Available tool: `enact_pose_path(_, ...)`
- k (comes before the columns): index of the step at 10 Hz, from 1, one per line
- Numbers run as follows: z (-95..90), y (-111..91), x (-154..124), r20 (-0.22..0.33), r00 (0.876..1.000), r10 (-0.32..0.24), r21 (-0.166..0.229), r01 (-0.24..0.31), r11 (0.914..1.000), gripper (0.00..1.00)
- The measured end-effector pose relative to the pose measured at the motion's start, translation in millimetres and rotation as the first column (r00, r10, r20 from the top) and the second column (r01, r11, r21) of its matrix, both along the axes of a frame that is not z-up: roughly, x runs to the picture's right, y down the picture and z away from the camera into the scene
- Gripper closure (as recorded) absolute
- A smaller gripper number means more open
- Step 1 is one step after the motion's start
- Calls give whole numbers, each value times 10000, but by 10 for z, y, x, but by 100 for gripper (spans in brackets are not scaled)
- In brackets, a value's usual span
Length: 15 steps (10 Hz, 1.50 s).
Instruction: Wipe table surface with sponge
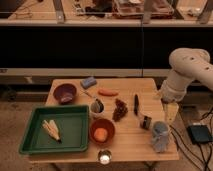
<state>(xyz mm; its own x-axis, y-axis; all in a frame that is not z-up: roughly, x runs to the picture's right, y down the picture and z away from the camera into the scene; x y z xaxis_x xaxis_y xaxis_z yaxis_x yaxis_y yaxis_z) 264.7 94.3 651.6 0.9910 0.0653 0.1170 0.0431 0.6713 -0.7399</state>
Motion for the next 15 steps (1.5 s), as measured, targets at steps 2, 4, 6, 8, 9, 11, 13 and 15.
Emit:
enact_pose_path(2,0,0,0,0,10000,0,0,0,10000,20)
enact_pose_path(4,0,0,0,4,10000,-4,0,4,10000,20)
enact_pose_path(6,31,3,-32,199,9998,0,28,-1,10000,20)
enact_pose_path(8,241,-52,-208,994,9950,-37,214,16,9998,20)
enact_pose_path(9,422,-147,-429,1568,9876,-77,386,17,9993,20)
enact_pose_path(11,693,-333,-887,2529,9674,-86,773,-113,9969,20)
enact_pose_path(13,924,-694,-1449,3767,9261,-190,1352,-347,9902,20)
enact_pose_path(15,963,-1023,-1943,4585,8877,-418,2004,-574,9780,20)
